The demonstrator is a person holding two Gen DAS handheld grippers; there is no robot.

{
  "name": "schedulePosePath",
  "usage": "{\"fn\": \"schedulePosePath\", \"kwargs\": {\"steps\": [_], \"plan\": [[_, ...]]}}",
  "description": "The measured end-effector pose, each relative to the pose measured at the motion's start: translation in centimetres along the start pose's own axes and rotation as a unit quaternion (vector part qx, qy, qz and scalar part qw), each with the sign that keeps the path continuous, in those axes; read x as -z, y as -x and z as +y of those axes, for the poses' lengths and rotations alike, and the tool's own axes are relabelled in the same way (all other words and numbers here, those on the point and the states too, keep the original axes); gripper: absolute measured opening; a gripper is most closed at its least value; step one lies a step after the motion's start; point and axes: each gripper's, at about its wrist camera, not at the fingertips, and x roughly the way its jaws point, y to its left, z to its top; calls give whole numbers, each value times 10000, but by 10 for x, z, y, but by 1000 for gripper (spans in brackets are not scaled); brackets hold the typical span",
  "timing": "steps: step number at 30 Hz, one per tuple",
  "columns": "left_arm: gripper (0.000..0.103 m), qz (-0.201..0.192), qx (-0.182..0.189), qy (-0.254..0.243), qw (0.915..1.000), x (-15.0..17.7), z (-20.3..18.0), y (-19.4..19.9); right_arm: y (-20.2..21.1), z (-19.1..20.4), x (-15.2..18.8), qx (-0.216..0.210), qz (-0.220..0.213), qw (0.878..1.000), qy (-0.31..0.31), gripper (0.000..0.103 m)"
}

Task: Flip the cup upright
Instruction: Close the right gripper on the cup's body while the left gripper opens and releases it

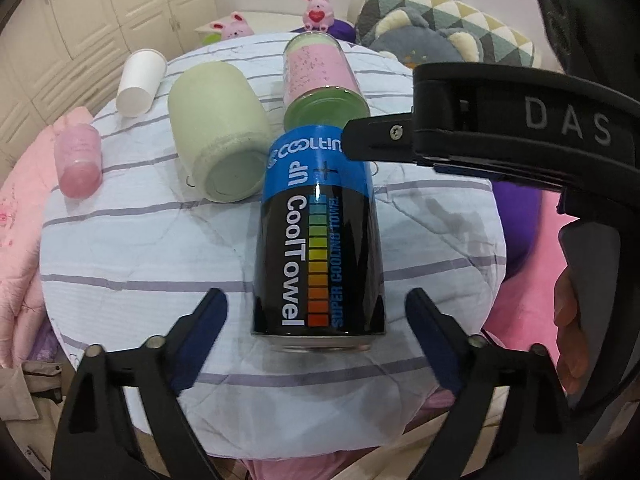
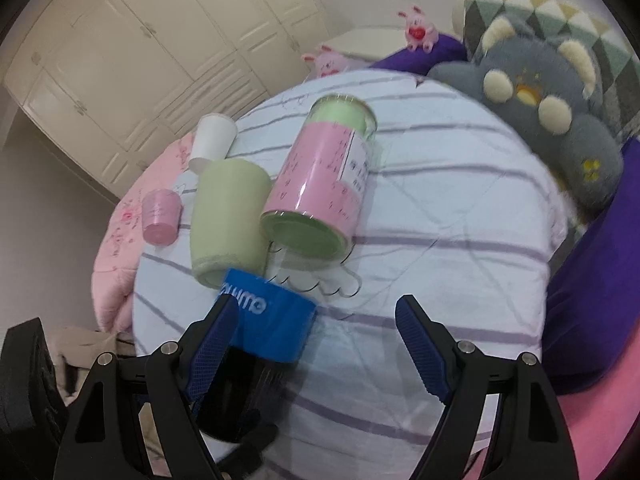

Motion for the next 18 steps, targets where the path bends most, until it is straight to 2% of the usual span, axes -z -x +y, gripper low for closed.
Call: {"fn": "schedulePosePath", "kwargs": {"steps": [10, 18], "plan": [[95, 113, 75, 70, 9999, 5, 5, -1, -24, -4, 2, -686, 789, 9932, -521, 82], [95, 159, 92, 106, 9998, 7, 11, -6, -44, -8, 3, -1115, 1159, 9829, -901, 82]]}}
